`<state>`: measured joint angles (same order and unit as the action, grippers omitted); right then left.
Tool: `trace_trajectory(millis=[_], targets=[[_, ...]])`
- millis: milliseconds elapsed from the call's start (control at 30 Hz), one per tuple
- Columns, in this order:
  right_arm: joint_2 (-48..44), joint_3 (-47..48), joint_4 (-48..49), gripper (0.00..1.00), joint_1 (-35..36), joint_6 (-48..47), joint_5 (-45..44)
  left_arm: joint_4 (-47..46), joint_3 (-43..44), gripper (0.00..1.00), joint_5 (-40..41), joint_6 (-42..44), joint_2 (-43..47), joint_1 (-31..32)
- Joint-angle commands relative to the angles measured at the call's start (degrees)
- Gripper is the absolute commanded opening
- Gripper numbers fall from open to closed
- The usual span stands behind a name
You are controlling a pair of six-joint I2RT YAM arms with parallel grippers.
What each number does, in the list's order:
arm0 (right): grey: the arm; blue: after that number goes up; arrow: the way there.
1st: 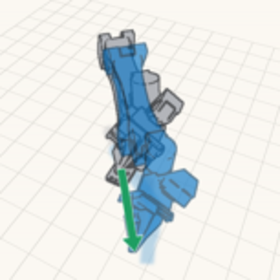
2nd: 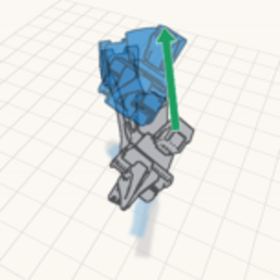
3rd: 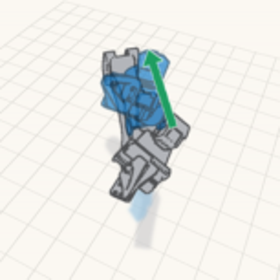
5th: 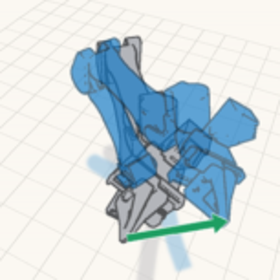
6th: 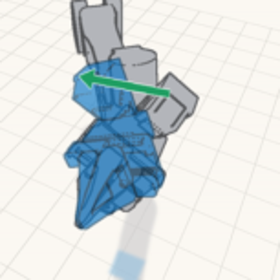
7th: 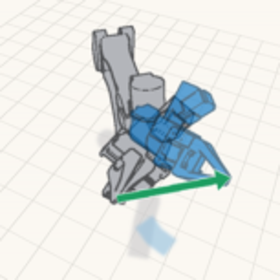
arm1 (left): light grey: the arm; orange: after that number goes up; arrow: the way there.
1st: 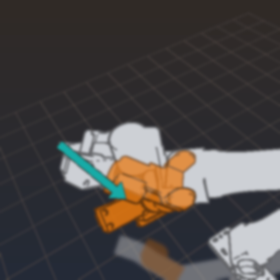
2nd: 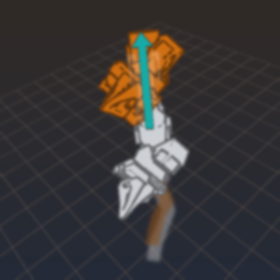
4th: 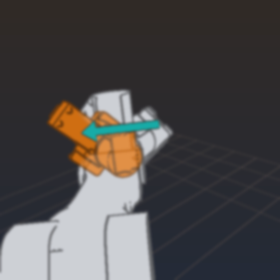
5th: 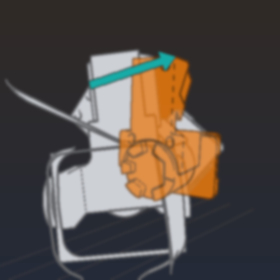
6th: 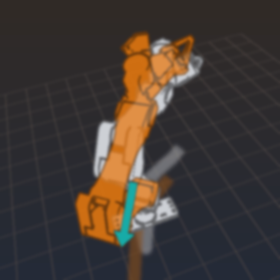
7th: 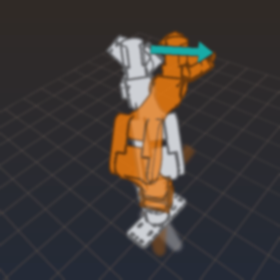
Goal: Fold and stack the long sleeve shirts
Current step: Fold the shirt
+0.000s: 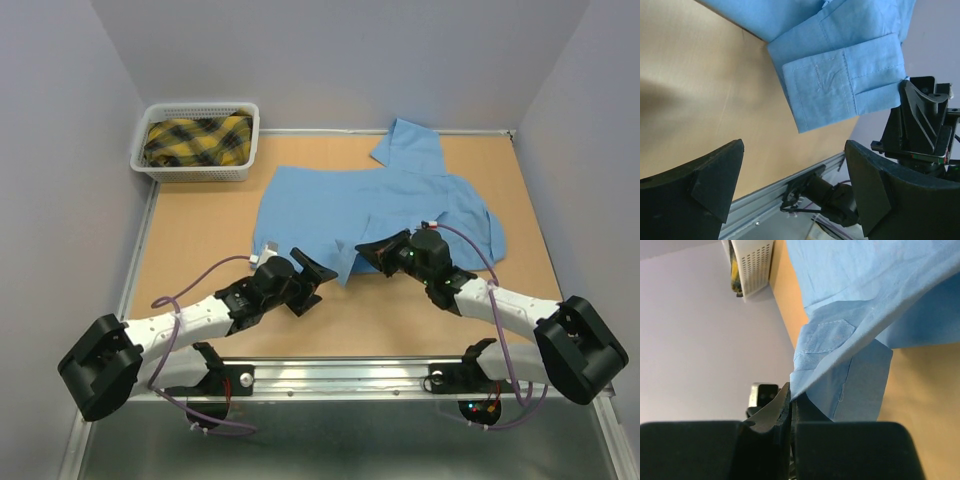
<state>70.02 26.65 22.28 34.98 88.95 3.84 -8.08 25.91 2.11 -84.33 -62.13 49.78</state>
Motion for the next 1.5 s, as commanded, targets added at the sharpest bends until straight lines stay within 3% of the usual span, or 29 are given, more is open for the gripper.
trace_trajectory(millis=[0,333,467,733,1000,1467], targets=[[-0.8,4.0,0.4,0.01,0.5,3.2,-1.9,-14.0,-4.3,0.94,-1.8,-7.8,0.3,0.3],[-0.2,5.9,0.3,0.01,0.6,5.6,-0.8,-26.1,-3.1,0.96,-0.1,-11.3,-6.2,1.2],[-0.3,6.0,-0.2,0.01,0.5,6.1,-0.8,-26.4,-1.2,0.96,-0.1,-11.5,-7.9,1.5],[-0.7,6.7,-1.3,0.01,0.8,7.1,-1.4,-28.0,-2.1,0.96,9.4,-18.5,-8.3,4.7],[-0.7,6.9,-1.2,0.01,1.1,8.2,-1.5,-28.1,-0.5,0.96,13.8,-23.3,-10.9,8.1],[-1.2,6.8,-1.3,0.01,1.8,8.8,-1.8,-24.6,-1.8,0.79,19.8,-30.9,-10.5,9.5]])
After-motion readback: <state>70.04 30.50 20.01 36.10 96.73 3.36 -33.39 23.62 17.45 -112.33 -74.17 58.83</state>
